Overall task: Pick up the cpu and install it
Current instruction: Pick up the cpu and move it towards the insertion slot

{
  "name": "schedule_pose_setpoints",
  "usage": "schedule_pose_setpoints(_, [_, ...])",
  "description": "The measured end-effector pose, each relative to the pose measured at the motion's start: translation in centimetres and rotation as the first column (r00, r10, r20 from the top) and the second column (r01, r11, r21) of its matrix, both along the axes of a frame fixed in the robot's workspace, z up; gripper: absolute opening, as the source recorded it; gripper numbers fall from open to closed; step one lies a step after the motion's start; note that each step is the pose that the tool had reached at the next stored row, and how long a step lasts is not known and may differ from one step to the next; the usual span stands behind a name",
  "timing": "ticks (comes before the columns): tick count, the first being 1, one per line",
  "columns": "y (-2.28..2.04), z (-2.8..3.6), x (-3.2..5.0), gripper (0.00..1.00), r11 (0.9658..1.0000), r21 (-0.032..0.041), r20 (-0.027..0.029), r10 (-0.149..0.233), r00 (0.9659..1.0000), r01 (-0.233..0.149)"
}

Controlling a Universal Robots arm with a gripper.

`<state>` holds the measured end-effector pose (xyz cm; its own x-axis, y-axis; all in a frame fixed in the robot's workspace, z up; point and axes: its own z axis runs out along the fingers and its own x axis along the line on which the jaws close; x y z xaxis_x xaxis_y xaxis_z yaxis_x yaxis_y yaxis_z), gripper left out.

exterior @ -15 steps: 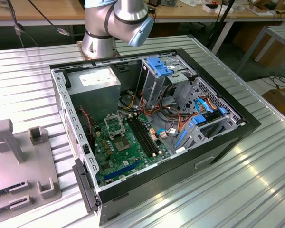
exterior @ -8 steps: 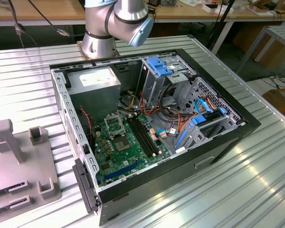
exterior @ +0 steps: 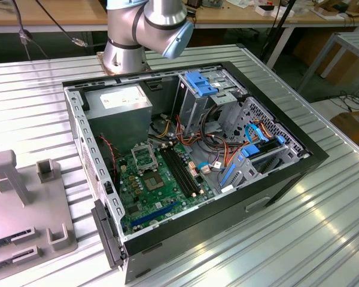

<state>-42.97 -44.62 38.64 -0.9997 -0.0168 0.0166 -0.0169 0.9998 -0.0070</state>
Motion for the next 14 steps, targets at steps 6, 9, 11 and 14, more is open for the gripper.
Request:
schedule_pose_setpoints(6, [0.00, 0.00, 0.38, 0.47, 1.0000, 0.0000, 0.0000, 0.000, 1.0000, 0.000])
schedule_pose_setpoints(9, [0.00, 0.00, 0.55, 0.47, 1.0000, 0.0001, 0.0000, 0.000, 1.0000, 0.000])
schedule_pose_setpoints(11, [0.00, 0.00, 0.65, 0.47, 1.0000, 0.0000, 0.0000, 0.000, 1.0000, 0.000])
schedule_pose_setpoints(14, [0.00, -0.01, 0.83, 0.47, 1.0000, 0.0001, 0.0001, 0.000, 1.0000, 0.000])
